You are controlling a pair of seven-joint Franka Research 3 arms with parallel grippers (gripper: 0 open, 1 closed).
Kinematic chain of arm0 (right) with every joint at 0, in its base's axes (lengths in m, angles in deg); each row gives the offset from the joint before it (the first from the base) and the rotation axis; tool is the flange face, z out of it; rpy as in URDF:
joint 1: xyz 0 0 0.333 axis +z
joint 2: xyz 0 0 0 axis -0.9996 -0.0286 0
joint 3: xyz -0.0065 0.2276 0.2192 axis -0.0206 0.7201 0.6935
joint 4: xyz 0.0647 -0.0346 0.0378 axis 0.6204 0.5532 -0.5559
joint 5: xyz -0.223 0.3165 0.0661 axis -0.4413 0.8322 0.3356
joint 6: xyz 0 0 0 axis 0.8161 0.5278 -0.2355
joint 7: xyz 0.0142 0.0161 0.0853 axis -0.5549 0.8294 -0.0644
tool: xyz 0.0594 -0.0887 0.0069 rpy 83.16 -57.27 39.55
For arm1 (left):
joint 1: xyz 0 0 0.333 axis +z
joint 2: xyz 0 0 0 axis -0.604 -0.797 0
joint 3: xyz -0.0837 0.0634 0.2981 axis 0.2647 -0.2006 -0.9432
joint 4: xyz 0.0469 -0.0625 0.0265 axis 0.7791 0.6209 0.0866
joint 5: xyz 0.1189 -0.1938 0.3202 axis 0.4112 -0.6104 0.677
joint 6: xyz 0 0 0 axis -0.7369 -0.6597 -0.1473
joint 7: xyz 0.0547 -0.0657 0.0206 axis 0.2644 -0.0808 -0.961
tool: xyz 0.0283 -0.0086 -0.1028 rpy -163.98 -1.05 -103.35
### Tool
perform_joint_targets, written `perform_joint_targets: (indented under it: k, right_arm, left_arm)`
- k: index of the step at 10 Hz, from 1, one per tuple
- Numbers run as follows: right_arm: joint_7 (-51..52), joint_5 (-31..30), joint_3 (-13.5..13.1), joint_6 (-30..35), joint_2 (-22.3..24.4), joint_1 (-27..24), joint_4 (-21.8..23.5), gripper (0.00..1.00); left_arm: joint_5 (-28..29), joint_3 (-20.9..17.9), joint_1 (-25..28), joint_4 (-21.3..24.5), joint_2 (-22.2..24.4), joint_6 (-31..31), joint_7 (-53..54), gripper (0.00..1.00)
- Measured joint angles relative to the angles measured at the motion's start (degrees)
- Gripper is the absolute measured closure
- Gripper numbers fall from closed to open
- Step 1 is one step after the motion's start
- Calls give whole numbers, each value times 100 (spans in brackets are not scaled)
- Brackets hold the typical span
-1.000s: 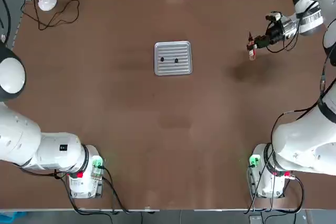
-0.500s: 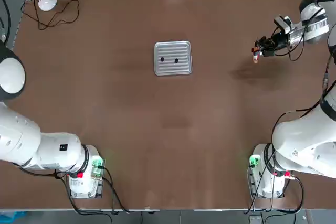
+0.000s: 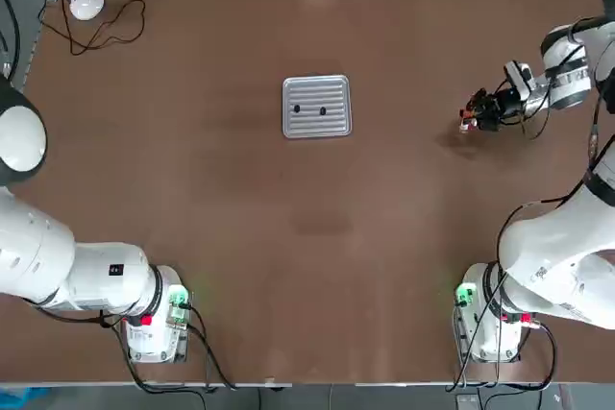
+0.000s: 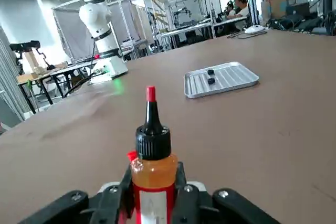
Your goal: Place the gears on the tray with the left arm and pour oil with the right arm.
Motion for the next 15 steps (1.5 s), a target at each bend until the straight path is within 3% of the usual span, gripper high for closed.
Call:
perform_joint_targets:
  k: [2,15]
  right_arm:
    - [624,1,2,0,-101,-42,-44,69]
    - [976,-136,15,-102,-410,-419,-275,67]
  left_arm:
    - [0,17,-1,0,3,-26,-5,0]
    - [0,160,25,-2,169,-159,-30,0]
